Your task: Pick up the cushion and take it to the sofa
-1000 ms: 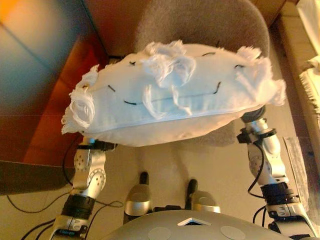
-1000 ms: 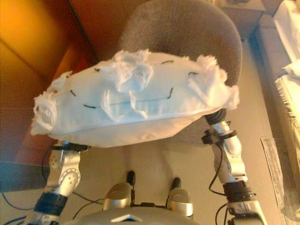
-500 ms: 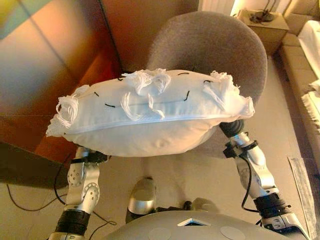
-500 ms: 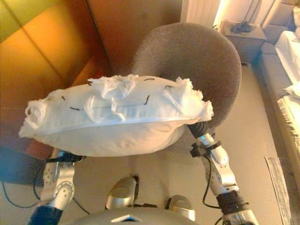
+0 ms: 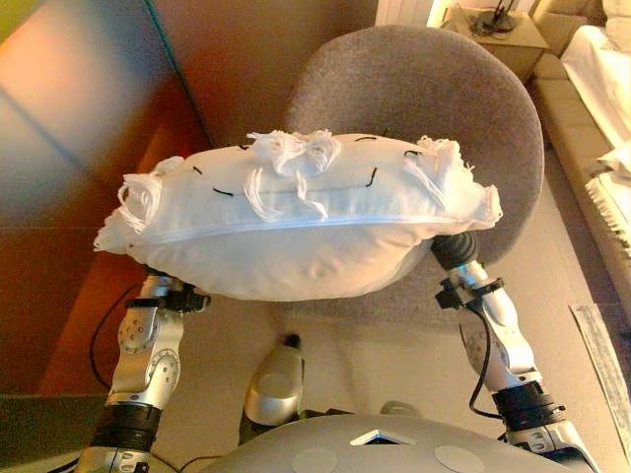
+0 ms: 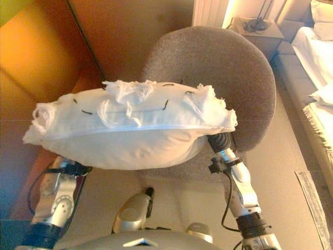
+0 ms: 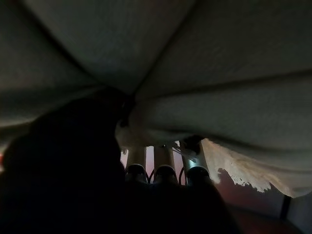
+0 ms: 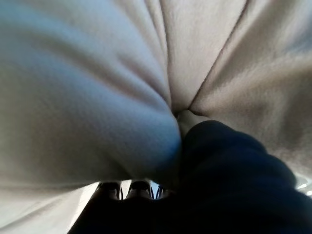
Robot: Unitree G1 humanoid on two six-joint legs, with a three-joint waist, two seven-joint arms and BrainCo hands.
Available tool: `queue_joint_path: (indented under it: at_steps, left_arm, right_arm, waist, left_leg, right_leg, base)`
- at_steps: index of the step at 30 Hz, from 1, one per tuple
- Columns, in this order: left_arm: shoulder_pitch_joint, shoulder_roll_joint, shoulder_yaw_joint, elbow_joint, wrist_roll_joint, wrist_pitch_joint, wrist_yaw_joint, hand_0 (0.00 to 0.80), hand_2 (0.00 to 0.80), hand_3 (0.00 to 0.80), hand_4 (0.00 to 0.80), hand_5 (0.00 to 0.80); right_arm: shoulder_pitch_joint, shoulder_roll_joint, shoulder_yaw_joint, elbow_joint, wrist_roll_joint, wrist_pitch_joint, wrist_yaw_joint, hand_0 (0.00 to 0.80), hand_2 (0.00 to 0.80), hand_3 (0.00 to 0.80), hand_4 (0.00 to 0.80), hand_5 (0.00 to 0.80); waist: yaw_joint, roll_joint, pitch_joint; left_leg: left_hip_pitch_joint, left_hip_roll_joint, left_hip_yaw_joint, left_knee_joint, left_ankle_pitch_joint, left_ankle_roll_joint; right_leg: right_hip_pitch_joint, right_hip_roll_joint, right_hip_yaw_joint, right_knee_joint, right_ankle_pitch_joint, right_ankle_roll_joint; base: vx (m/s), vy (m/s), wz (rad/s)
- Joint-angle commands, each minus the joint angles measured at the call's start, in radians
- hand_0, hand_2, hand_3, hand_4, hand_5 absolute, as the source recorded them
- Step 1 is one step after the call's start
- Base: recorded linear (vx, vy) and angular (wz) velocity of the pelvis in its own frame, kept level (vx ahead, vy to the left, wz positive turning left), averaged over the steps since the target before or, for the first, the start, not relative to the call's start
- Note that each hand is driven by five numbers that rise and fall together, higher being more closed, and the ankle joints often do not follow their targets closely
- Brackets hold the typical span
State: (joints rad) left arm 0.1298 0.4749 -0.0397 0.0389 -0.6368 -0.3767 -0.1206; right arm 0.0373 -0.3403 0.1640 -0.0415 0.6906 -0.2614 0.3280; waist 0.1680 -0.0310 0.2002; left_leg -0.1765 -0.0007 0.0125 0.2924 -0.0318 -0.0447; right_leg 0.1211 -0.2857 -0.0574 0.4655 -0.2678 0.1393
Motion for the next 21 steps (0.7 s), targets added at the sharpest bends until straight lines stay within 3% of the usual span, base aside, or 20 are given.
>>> queue_joint_path:
  at_steps: [1, 3, 6, 8, 9, 12, 15, 18, 20, 21]
  left_arm:
    - [-0.087, 0.06, -0.094, -0.104, 0.098, -0.041, -0.065, 0.8, 0.8, 0.8, 0.8, 0.8]
    - [-0.093, 0.066, -0.095, -0.11, 0.153, -0.042, -0.048, 0.8, 0.8, 0.8, 0.8, 0.8]
    - [-0.097, 0.057, -0.103, -0.115, 0.18, -0.016, -0.046, 0.8, 0.8, 0.8, 0.8, 0.8]
    - [-0.098, 0.05, -0.106, -0.113, 0.179, 0.0, -0.048, 0.8, 0.8, 0.8, 0.8, 0.8]
    - [-0.112, 0.034, -0.121, -0.098, 0.184, 0.019, -0.055, 0.8, 0.8, 0.8, 0.8, 0.8]
    - [-0.135, 0.005, -0.165, -0.065, 0.225, 0.048, -0.04, 0.8, 0.8, 0.8, 0.8, 0.8]
    - [-0.155, -0.029, -0.201, -0.037, 0.239, 0.067, 0.014, 0.8, 0.8, 0.8, 0.8, 0.8]
    - [-0.149, -0.055, -0.208, 0.012, 0.218, 0.076, 0.036, 0.8, 0.8, 0.8, 0.8, 0.8]
    - [-0.145, -0.071, -0.217, 0.037, 0.219, 0.085, 0.033, 0.8, 0.8, 0.8, 0.8, 0.8]
    - [-0.15, -0.077, -0.228, 0.059, 0.225, 0.082, 0.037, 0.8, 0.8, 0.8, 0.8, 0.8]
  right_arm:
    - [-0.057, 0.008, 0.068, -0.142, 0.037, -0.095, 0.031, 0.8, 0.8, 0.8, 0.8, 0.8]
    - [-0.08, 0.019, 0.086, -0.115, 0.04, -0.103, 0.002, 0.8, 0.8, 0.8, 0.8, 0.8]
    - [-0.079, 0.03, 0.093, -0.079, 0.031, -0.126, -0.041, 0.8, 0.8, 0.8, 0.8, 0.8]
    - [-0.077, 0.031, 0.092, -0.062, 0.028, -0.136, -0.057, 0.8, 0.8, 0.8, 0.8, 0.8]
    - [-0.068, 0.041, 0.084, -0.035, 0.019, -0.142, -0.08, 0.8, 0.8, 0.8, 0.8, 0.8]
    - [-0.067, 0.047, 0.078, -0.002, 0.026, -0.108, -0.114, 0.8, 0.8, 0.8, 0.8, 0.8]
    - [-0.081, 0.035, 0.092, 0.032, 0.004, -0.065, -0.118, 0.8, 0.8, 0.8, 0.8, 0.8]
    - [-0.072, 0.025, 0.091, 0.056, -0.011, -0.047, -0.1, 0.8, 0.8, 0.8, 0.8, 0.8]
    - [-0.07, 0.023, 0.093, 0.064, -0.012, -0.041, -0.116, 0.8, 0.8, 0.8, 0.8, 0.8]
    - [-0.068, 0.022, 0.095, 0.067, -0.026, -0.041, -0.13, 0.8, 0.8, 0.8, 0.8, 0.8]
  waist:
    - [-0.043, 0.03, -0.083]
    - [-0.054, 0.044, -0.054]
    - [-0.085, 0.05, -0.032]
    - [-0.098, 0.052, -0.031]
    - [-0.12, 0.054, -0.042]
    - [-0.133, 0.045, -0.065]
    - [-0.141, 0.03, -0.078]
    - [-0.145, 0.027, -0.067]
    - [-0.141, 0.034, -0.063]
    - [-0.142, 0.045, -0.059]
  left_leg:
    - [0.011, 0.002, -0.044, -0.176, 0.066, 0.054]
    - [0.081, 0.012, 0.009, -0.211, 0.056, 0.041]
    - [0.165, 0.017, 0.042, -0.247, 0.035, 0.031]
    - [0.184, 0.02, 0.048, -0.256, 0.028, 0.029]
    - [0.202, 0.024, 0.044, -0.27, 0.017, 0.03]
    - [0.215, 0.028, 0.051, -0.268, 0.011, 0.014]
    - [0.19, 0.029, 0.076, -0.145, 0.0, -0.012]
    - [0.134, 0.033, 0.069, -0.041, 0.035, -0.028]
    - [0.139, 0.038, 0.055, -0.107, 0.051, -0.03]
    - [0.123, 0.053, 0.051, -0.131, 0.1, -0.043]
  right_leg:
    - [0.015, 0.115, -0.068, -0.011, 0.235, -0.014]
    - [-0.101, 0.119, -0.175, -0.104, 0.229, -0.032]
    - [-0.171, 0.117, -0.219, -0.243, 0.279, -0.04]
    - [-0.173, 0.118, -0.206, -0.287, 0.289, -0.039]
    - [-0.162, 0.136, -0.169, -0.325, 0.272, -0.039]
    - [-0.106, 0.152, -0.164, -0.414, 0.269, -0.048]
    - [-0.06, 0.156, -0.156, -0.475, 0.269, -0.073]
    - [-0.041, 0.162, -0.142, -0.489, 0.27, -0.093]
    - [-0.032, 0.17, -0.136, -0.487, 0.263, -0.091]
    - [-0.025, 0.182, -0.127, -0.485, 0.251, -0.095]
  base:
    - [0.214, 0.088, -0.3]
    - [0.143, 0.028, -0.58]
    - [0.145, -0.066, -0.79]
    - [0.154, -0.081, 0.0]
    - [0.202, -0.11, -0.02]
    - [0.213, -0.133, -0.07]
    - [0.163, -0.101, -0.07]
    - [0.119, -0.032, -0.21]
    - [0.118, 0.044, -0.34]
    - [0.086, 0.056, -0.14]
